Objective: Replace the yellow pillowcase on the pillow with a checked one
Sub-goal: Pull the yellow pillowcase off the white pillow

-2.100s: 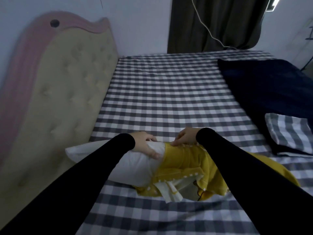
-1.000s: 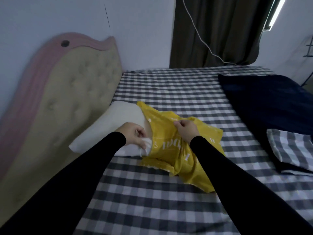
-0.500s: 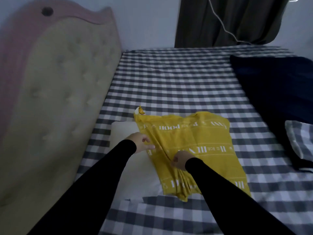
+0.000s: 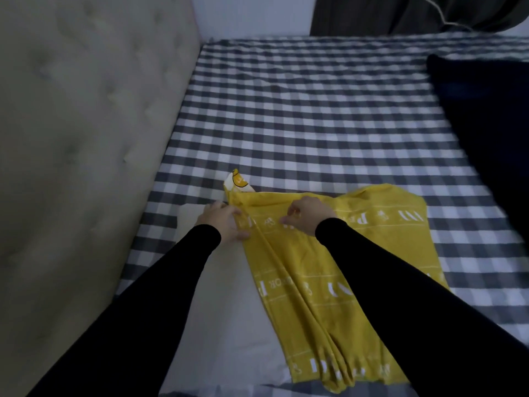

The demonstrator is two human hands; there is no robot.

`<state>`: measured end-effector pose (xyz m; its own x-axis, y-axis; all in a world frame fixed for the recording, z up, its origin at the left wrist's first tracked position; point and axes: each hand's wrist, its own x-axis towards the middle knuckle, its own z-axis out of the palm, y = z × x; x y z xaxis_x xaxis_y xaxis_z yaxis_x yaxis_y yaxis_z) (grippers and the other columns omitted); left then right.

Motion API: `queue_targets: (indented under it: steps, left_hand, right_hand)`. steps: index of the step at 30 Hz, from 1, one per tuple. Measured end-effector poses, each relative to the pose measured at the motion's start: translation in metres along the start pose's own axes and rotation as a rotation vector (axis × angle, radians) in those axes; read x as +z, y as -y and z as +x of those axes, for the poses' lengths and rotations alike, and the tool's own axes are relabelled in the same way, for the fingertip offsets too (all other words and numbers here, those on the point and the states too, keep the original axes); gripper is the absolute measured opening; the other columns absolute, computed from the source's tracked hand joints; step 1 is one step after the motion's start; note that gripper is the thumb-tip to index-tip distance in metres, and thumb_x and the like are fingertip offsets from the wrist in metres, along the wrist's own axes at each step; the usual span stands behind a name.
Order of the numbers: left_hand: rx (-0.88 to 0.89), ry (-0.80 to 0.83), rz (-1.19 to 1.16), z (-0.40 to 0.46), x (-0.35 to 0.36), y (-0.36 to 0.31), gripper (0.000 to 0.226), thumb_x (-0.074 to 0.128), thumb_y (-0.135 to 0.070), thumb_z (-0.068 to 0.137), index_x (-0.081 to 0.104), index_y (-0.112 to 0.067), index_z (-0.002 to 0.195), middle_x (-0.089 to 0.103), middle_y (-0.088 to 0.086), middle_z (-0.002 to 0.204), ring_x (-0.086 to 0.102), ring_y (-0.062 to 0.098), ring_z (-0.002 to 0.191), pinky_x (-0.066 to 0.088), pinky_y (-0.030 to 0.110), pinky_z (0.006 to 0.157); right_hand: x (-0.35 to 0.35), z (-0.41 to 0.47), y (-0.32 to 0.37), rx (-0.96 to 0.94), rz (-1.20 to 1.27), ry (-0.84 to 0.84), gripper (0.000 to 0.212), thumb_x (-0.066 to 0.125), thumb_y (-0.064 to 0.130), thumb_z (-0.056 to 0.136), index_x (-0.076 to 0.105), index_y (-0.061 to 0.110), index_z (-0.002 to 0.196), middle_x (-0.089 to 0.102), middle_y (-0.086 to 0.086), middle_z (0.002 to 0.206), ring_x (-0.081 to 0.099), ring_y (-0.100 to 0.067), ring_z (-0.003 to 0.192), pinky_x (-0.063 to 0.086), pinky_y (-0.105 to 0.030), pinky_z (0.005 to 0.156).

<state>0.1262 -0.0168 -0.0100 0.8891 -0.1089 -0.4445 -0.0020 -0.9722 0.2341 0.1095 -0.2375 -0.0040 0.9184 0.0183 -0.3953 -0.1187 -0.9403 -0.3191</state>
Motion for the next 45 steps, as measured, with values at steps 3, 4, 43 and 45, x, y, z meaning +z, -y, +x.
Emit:
queue_targets:
  steps: [3,4,43,45]
  left_hand:
    - [-0.057,0.01,0.049,0.018,-0.001,0.01,0.101,0.08,-0.063,0.053,0.037,-0.034,0.14,0.033,0.003,0.147,0.029,0.028,0.136,0.033,0.048,0.108]
    - [-0.058,0.015,0.071,0.023,0.001,0.012,0.11,0.081,-0.066,0.049,0.032,-0.035,0.143,0.03,0.003,0.149,0.025,0.028,0.138,0.03,0.051,0.109]
    - [0.047,-0.032,0.073,-0.208,-0.031,0.022,0.105,0.069,-0.086,0.022,0.056,-0.036,0.113,0.065,-0.012,0.108,0.061,0.013,0.096,0.049,0.034,0.084]
    - [0.042,-0.069,0.096,-0.224,-0.039,0.02,0.102,0.068,-0.086,0.024,0.056,-0.037,0.113,0.065,-0.011,0.108,0.06,0.014,0.097,0.049,0.034,0.082]
  right_hand:
    - [0.004,0.022,0.0,0.0,-0.196,-0.01,0.063,0.061,0.065,0.077,0.051,0.03,0.129,0.043,-0.002,0.139,0.037,-0.026,0.132,0.037,-0.047,0.105]
    - [0.007,0.027,-0.001,-0.002,-0.237,0.01,0.074,0.064,0.064,0.074,0.042,0.031,0.137,0.035,-0.003,0.146,0.031,-0.027,0.137,0.032,-0.051,0.108]
    - [-0.036,-0.178,0.013,-0.167,-0.008,-0.034,0.05,0.061,0.067,0.075,0.06,0.018,0.083,0.059,0.003,0.077,0.055,-0.014,0.076,0.042,-0.027,0.065]
    - [-0.05,-0.194,0.007,-0.142,0.012,-0.07,0.044,0.066,0.063,0.074,0.055,0.02,0.073,0.056,0.004,0.073,0.054,-0.015,0.074,0.041,-0.028,0.06]
